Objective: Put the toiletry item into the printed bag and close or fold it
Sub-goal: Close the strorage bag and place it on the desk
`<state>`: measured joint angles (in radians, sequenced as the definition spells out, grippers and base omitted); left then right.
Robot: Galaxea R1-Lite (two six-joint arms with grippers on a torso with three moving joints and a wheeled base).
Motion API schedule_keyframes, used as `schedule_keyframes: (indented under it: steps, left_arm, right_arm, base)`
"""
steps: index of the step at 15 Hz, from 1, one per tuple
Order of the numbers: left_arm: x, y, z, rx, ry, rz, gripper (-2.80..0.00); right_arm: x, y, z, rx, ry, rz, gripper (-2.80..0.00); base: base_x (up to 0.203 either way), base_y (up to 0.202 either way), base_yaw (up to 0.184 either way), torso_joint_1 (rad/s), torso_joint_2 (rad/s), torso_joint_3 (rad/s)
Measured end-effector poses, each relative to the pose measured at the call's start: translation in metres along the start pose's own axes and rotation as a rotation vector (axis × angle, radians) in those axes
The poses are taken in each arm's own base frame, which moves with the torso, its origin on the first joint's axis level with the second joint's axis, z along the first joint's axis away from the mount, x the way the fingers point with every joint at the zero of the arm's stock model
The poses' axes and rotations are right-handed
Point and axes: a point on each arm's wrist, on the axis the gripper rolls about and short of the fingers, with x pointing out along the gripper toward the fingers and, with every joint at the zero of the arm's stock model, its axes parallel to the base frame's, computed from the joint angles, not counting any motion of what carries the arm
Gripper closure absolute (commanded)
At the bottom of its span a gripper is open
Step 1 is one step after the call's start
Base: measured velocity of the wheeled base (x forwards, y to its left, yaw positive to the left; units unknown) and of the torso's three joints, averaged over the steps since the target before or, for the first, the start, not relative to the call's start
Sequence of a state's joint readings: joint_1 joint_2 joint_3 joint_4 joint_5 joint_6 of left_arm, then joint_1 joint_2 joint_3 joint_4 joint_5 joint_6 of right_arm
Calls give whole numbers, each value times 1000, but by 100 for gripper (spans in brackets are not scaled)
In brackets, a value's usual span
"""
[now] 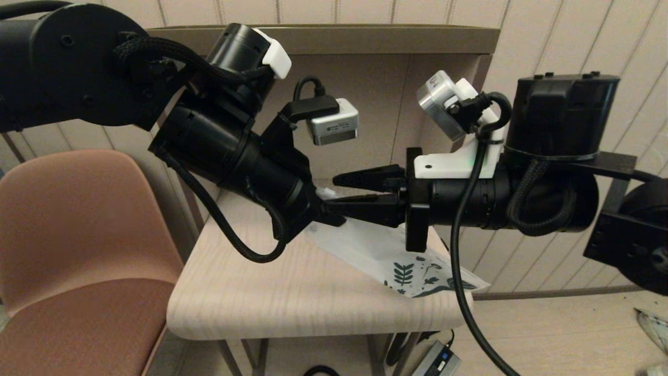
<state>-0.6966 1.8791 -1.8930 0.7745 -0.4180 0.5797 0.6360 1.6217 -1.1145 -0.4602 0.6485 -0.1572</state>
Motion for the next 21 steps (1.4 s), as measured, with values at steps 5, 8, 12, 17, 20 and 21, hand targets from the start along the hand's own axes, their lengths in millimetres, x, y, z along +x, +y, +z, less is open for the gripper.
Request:
schedule_keyframes:
  steps: [5,8,12,17,20,21]
  left_arm:
    - [0,0,0,2,1,-1,0]
    - [0,0,0,2,0,-3,0]
    - [-3,1,0,-3,-7,3,0]
    - [-10,0,0,-5,-12,11,0]
    - [-12,0,0,-5,-14,16,0]
    - [-11,1,0,-5,-15,16,0]
  right_arm:
    - [0,1,0,0,1,3,0]
    - [0,0,-1,0,3,3,0]
    - [1,0,-3,1,6,4,0]
    - [2,-1,-5,3,11,3,0]
    - [3,-2,-5,2,11,2,0]
    - [3,-2,-5,1,10,2,0]
  base:
    - [0,0,0,0,0,0]
    - [0,0,0,0,0,0]
    - [0,0,0,0,0,0]
    - [0,0,0,0,0,0]
    - [0,0,0,0,0,0]
    - [0,0,0,0,0,0]
